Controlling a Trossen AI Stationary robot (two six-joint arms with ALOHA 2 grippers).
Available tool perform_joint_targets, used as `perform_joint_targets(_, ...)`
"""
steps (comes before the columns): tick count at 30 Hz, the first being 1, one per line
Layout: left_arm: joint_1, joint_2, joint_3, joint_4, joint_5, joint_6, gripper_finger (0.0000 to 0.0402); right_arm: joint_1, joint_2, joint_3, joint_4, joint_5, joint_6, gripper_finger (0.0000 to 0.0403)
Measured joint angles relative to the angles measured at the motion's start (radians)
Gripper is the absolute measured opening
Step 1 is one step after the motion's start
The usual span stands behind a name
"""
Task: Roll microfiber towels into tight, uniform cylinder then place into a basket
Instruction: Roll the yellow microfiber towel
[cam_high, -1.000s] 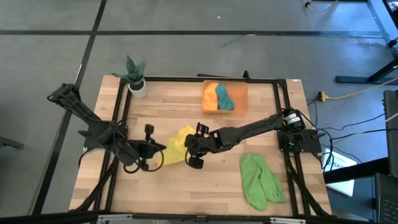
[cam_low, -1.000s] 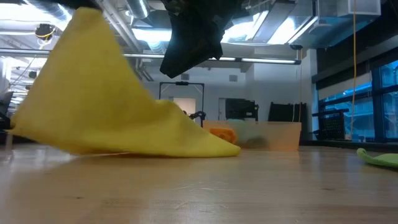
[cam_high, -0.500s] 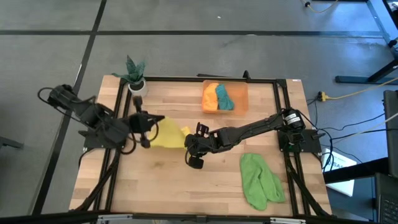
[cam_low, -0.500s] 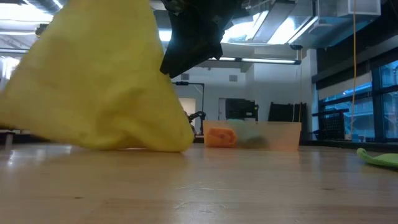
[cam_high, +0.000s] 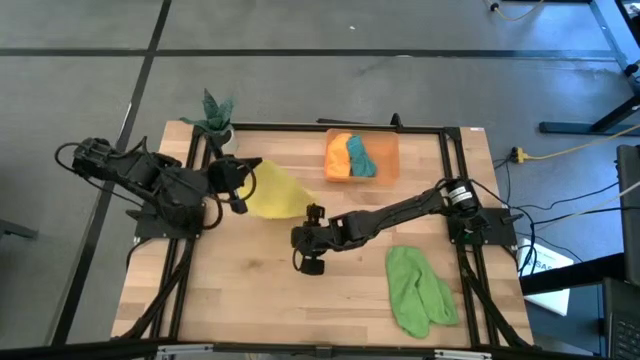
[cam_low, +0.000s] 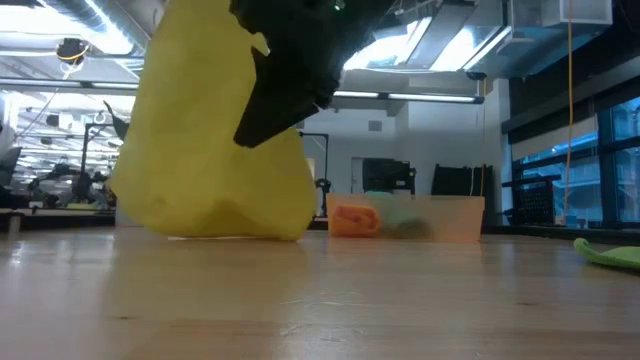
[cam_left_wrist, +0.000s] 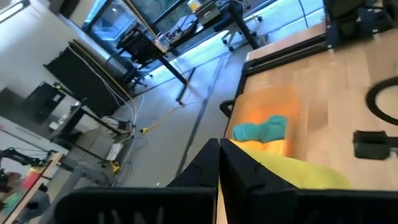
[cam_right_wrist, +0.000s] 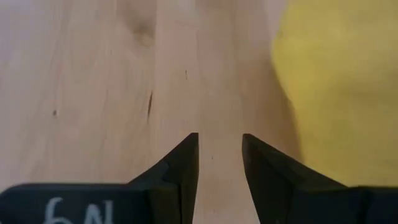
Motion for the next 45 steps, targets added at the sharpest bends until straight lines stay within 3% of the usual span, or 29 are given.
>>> perform_joint_targets(7, 0.029, 0.0, 0.003, 0.005, 0.121, 0.057, 0.0, -0.019, 0.007, 0.0, 0.067, 0.007, -0.036, 0.0124)
perform_joint_targets(11, 0.026, 0.003, 0.003, 0.007, 0.236, 0.054, 0.0, -0.052, 0.008, 0.0, 0.132, 0.093, -0.109, 0.0124)
perform_joint_targets(15, 0.008, 0.003, 0.003, -0.033, 0.36, -0.003, 0.0, -0.099, 0.008, 0.0, 0.193, 0.154, -0.168, 0.0124)
perform_joint_targets(21, -0.017, 0.031, 0.002, -0.197, 0.533, -0.133, 0.0, -0.147, 0.008, 0.0, 0.175, 0.157, -0.166, 0.0124)
perform_joint_targets(29, -0.071, 0.131, -0.071, -0.262, 0.586, -0.23, 0.0, -0.119, 0.008, 0.001, 0.094, 0.153, -0.166, 0.0124)
perform_joint_targets(32, -0.082, 0.167, -0.118, -0.255, 0.596, -0.272, 0.0, -0.09, 0.006, 0.019, 0.025, 0.097, -0.166, 0.0124)
perform_joint_targets(39, -0.115, 0.226, -0.213, -0.135, 0.658, -0.356, 0.0, -0.012, 0.004, 0.105, -0.177, 0.063, -0.061, 0.0124)
perform_joint_targets(45, -0.175, 0.276, -0.29, -0.02, 0.684, -0.422, 0.0, 0.039, 0.002, 0.165, -0.259, 0.138, -0.033, 0.0124)
